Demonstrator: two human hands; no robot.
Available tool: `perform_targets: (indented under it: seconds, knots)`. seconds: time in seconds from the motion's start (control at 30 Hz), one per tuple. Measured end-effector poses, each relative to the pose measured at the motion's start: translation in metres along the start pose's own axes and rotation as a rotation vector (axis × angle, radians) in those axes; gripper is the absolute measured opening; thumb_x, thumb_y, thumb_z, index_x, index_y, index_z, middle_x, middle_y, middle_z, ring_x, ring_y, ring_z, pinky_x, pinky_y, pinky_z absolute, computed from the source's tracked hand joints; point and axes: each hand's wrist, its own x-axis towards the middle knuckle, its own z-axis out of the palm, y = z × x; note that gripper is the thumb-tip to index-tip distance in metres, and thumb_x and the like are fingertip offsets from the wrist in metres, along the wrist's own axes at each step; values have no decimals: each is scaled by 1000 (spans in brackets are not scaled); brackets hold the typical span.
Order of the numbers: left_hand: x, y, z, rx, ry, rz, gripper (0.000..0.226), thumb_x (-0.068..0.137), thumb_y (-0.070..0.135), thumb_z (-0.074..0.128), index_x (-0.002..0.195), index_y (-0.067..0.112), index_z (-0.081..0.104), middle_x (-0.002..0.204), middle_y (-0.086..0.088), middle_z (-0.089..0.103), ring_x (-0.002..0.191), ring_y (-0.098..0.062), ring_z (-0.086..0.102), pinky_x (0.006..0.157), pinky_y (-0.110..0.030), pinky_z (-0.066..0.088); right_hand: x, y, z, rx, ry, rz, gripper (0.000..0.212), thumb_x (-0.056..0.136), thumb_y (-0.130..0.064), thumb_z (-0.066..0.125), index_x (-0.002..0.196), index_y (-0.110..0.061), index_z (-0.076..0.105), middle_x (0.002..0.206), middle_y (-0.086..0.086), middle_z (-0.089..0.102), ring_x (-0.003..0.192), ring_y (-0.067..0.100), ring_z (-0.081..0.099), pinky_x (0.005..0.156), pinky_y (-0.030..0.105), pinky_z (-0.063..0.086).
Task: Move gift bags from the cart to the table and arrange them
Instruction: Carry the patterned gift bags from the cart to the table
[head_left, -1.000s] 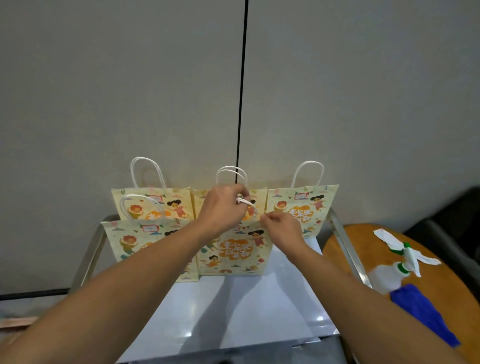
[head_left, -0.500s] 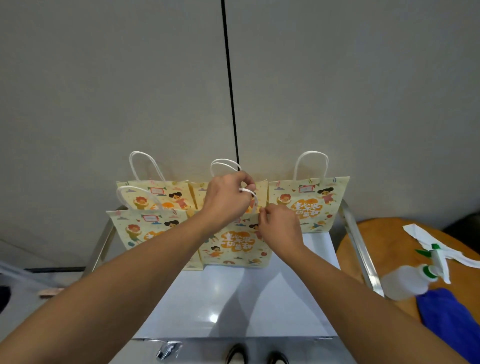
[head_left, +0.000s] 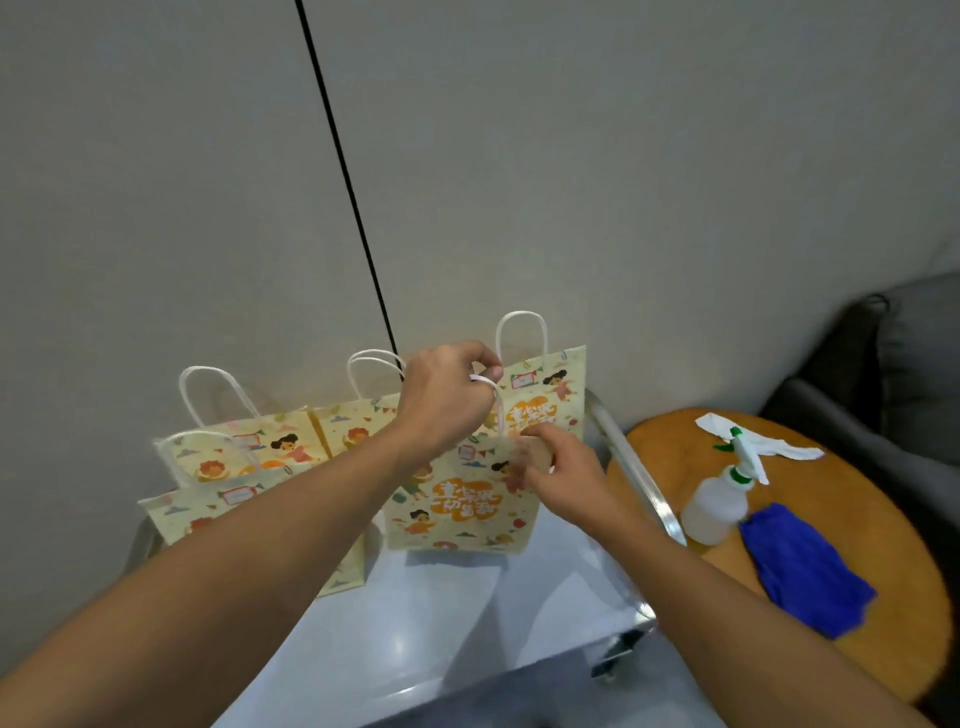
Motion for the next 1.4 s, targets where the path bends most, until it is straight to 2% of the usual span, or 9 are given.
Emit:
perform_targets:
  seconds: [0.13,0.3,0.47,0.6,0.83,0.93,1.07,1.27,1.4]
  knots:
    - [-30,24,4,-78,-100,147,8,90,27,69,91,30,77,61,16,51,66,-14,53,59,-25,34,-57,7,-15,-30,179,108,20,86,-13,71,97,-28,65,93,-12,68,89,12,65,68,25,53]
    - [-87,65,13,-151,-254,448,8,88,26,69,88,31,76,61,10,59,63,-13,59,58,-21,40,-158,17,-20,-91,419,295,8,88,-19,70,95,-21,71,92,-5,73,88,17,67,77,43,57]
    - [-169,130,34,-143,-471,732,11,89,35,69,96,29,75,82,3,66,77,-19,55,66,-29,40,-295,34,-29,-137,580,526,5,85,-22,72,90,-22,75,81,-7,70,72,7,58,61,24,48]
    - [-255,184,45,-114,-658,963,17,94,42,63,87,27,67,72,8,59,73,-14,55,59,-31,41,-413,48,-28,-69,753,715,7,84,-25,71,79,-30,71,78,-9,68,77,12,62,67,33,53]
    - [-447,273,57,58,-1014,1360,13,77,20,53,65,19,56,63,-1,56,63,-23,53,50,-28,33,-627,67,-1,140,1068,1046,12,82,-21,68,78,-32,69,84,-10,70,79,10,65,72,35,59]
    - [-543,304,63,59,-1098,1507,21,76,26,53,61,12,56,61,-6,56,62,-25,54,52,-30,40,-719,75,18,214,1178,1158,11,81,-21,63,78,-29,70,82,-10,70,78,9,65,68,32,57]
    - [-675,342,63,74,-1210,1679,32,79,30,55,54,11,47,55,-6,48,63,-26,51,50,-30,30,-842,85,47,280,1305,1307,11,84,-23,65,78,-30,71,82,-12,69,78,11,64,62,28,51]
    - [-852,378,53,37,-1366,1853,33,81,32,54,58,8,51,61,-10,54,58,-22,49,54,-36,43,-993,87,93,348,1508,1517,17,86,-21,65,73,-32,66,79,-13,69,75,6,63,60,27,49]
    - [-948,390,39,45,-1489,1965,33,79,34,54,60,7,54,64,-12,59,62,-25,56,55,-35,47,-1069,79,121,399,1633,1638,16,87,-20,67,76,-31,69,83,-11,71,80,10,65,71,34,56]
